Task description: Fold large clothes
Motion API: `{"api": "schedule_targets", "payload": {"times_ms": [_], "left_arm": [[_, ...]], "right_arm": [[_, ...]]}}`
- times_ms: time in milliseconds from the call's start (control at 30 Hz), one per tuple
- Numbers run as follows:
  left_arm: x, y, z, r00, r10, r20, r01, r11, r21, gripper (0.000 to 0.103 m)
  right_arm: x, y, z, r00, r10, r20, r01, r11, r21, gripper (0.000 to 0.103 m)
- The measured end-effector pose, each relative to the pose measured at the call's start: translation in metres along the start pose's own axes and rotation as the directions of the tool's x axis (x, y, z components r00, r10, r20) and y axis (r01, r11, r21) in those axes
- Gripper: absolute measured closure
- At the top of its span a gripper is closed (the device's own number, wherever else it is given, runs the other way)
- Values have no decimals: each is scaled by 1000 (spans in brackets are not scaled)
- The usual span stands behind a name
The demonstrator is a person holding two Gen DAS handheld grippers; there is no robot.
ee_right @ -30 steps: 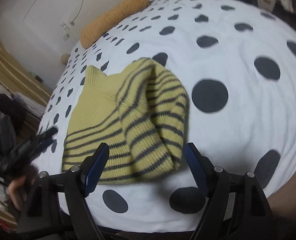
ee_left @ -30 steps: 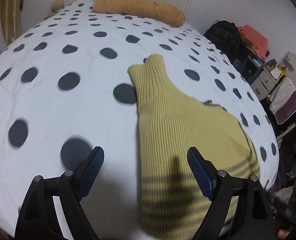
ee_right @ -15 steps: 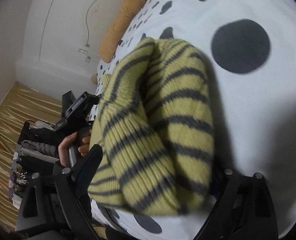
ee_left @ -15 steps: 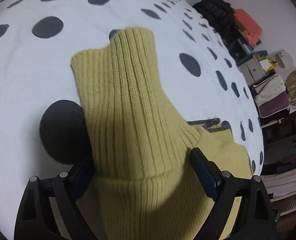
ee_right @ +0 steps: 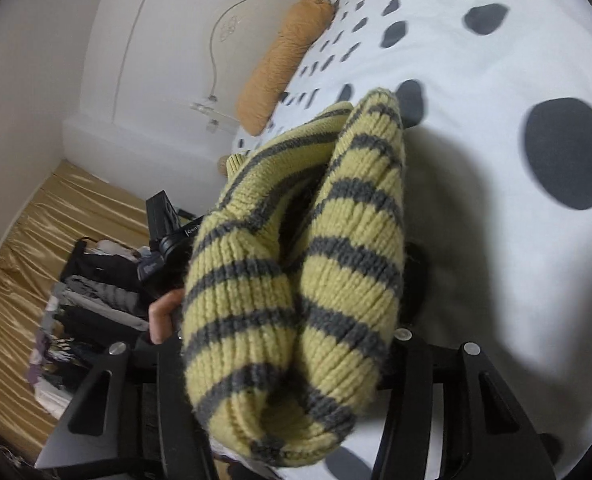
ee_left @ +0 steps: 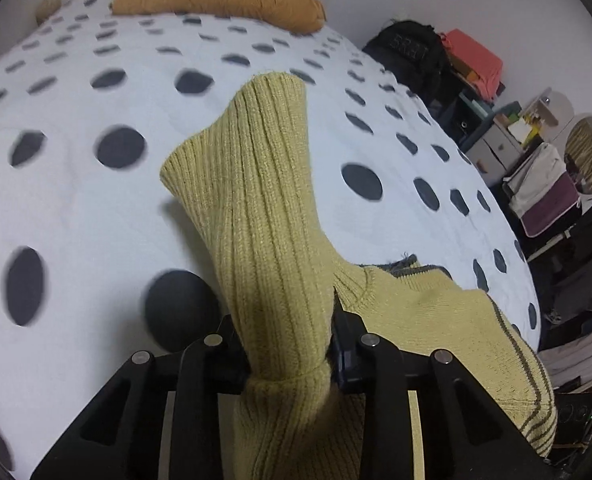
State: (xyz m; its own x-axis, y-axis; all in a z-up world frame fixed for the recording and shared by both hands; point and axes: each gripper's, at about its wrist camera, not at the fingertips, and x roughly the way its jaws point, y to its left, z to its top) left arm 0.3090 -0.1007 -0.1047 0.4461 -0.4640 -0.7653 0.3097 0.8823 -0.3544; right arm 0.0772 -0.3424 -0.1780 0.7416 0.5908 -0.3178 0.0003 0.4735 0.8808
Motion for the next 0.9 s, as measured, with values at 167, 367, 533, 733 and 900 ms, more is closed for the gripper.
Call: {"api": "schedule_targets", "payload": {"times_ms": [167,367,533,733,900], "left_arm": [[-77,50,21,991,92,96,-86,994,-63,73],[-52,134,20,981,190,-44,-194,976,-101,71],[-7,166,9,981,171,-88,-179,979,-94,66],[-43,158,8,974,221,-47,-225,971,-81,47],[-142,126,-14,909,408,81,-399,911,-105,16]], "right_arm": [[52,31,-14,981,173,-91,-169,984,49,51],[129,39,-42,974,122,-190,-109,991,75,52],[147,21,-57,983,9,-183,3,998,67,51],[114,51,-60,974,-139,-178,136,990,-28,41],[54,119,-46,926,-377,23,366,880,-304,37]]}}
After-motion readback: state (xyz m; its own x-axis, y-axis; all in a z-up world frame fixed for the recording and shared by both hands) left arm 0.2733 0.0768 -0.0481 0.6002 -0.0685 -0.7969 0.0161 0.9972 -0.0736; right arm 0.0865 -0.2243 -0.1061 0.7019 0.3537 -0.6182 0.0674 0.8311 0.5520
